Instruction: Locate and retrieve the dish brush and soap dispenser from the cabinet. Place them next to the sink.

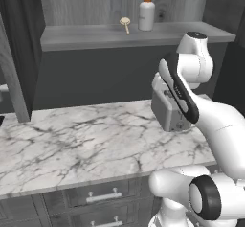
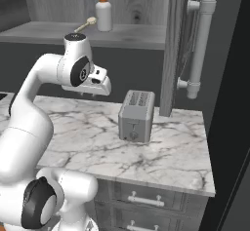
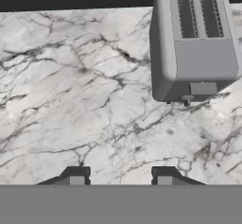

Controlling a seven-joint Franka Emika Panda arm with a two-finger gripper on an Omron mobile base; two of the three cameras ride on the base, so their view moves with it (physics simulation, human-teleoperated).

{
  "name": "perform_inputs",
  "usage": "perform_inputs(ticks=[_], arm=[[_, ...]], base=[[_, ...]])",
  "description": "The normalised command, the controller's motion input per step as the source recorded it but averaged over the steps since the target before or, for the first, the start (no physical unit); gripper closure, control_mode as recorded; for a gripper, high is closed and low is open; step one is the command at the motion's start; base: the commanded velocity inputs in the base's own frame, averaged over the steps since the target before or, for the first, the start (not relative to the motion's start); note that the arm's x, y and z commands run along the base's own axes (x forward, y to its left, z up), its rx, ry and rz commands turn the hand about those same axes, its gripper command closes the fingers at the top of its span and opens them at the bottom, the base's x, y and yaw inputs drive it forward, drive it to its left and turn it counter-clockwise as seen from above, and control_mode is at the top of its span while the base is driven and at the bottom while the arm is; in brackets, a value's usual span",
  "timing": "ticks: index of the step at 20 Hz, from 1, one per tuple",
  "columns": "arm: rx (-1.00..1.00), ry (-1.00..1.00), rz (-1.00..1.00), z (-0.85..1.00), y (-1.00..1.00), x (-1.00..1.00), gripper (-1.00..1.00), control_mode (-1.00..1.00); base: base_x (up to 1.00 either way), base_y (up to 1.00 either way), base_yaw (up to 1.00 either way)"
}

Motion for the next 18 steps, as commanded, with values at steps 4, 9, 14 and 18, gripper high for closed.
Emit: perform_inputs(ticks=[4,9,14,18], arm=[[0.0,-0.03,0.0,0.02,0.03,-0.11,-1.0,-1.0],[0.05,-0.22,0.01,0.31,0.1,-0.35,-1.0,-1.0],[-0.03,-0.16,0.0,0.51,0.33,-0.14,-1.0,-1.0],[-0.07,0.01,0.01,0.52,0.44,0.0,-1.0,-1.0]], base=[[0.0,0.0,0.0],[0.0,0.0,0.0],[0.0,0.0,0.0],[0.0,0.0,0.0]])
